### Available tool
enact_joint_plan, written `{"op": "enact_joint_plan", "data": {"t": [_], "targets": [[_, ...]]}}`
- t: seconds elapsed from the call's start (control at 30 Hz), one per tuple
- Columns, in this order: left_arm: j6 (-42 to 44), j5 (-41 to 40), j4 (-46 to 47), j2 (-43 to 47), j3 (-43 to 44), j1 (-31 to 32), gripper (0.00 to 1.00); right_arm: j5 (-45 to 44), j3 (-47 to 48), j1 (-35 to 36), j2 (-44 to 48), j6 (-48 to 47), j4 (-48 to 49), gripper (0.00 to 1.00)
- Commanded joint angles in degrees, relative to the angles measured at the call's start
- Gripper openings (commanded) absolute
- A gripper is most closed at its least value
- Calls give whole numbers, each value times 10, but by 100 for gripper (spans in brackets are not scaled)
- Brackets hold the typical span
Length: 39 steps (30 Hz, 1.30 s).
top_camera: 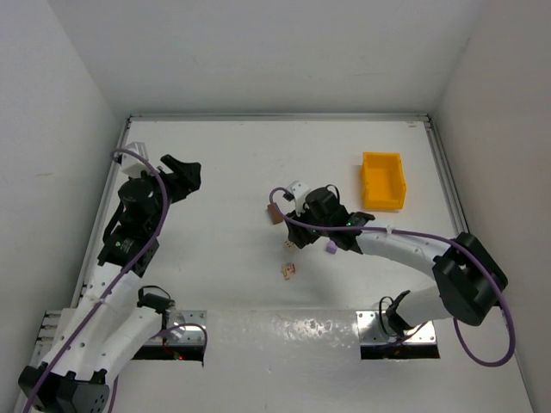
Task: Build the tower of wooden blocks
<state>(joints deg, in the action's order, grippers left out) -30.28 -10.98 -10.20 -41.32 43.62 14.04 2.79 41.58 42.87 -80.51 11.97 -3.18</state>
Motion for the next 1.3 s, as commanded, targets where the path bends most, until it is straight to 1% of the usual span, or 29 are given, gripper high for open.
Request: {"op": "enact_joint_plan", "data": {"t": [0.0, 0.03, 0.07, 0.17, 0.33, 0.47, 0.57, 0.73, 0.87, 0.97, 1.07, 1.1, 1.17, 1.27], "targets": [[14, 13, 14, -2, 16, -8, 68, 12, -2, 10, -17, -8, 17, 56], [15, 14, 15, -2, 17, -8, 68, 12, 0, 10, -24, -6, 20, 59], [15, 14, 15, -3, 17, -8, 68, 13, 1, 10, -26, -5, 22, 60], [17, 18, 16, -1, 17, -8, 68, 21, 8, 11, -46, -1, 25, 61], [17, 21, 18, 4, 16, -8, 68, 10, 18, 11, -81, 12, 29, 61], [17, 25, 19, 1, 16, -8, 68, 14, 26, 11, -104, 21, 44, 57], [18, 25, 19, 3, 15, -8, 68, 28, 31, 11, -117, 28, 53, 56], [18, 25, 18, 4, 15, -8, 68, 30, 32, 12, -131, 47, 69, 48], [18, 26, 20, 5, 14, -8, 68, -8, 32, 12, -140, 61, 74, 41], [18, 27, 20, 4, 14, -8, 68, -38, 31, 12, -143, 89, 78, 35], [17, 32, 22, 4, 12, -8, 68, -100, 25, 12, -144, 146, 83, 35], [17, 32, 21, 3, 13, -8, 68, -135, 22, 12, -142, 160, 84, 34], [17, 32, 22, 3, 13, -8, 68, -152, 15, 12, -141, 199, 90, 35], [17, 33, 23, 4, 12, -8, 68, -154, 1, 12, -143, 236, 113, 35]]}}
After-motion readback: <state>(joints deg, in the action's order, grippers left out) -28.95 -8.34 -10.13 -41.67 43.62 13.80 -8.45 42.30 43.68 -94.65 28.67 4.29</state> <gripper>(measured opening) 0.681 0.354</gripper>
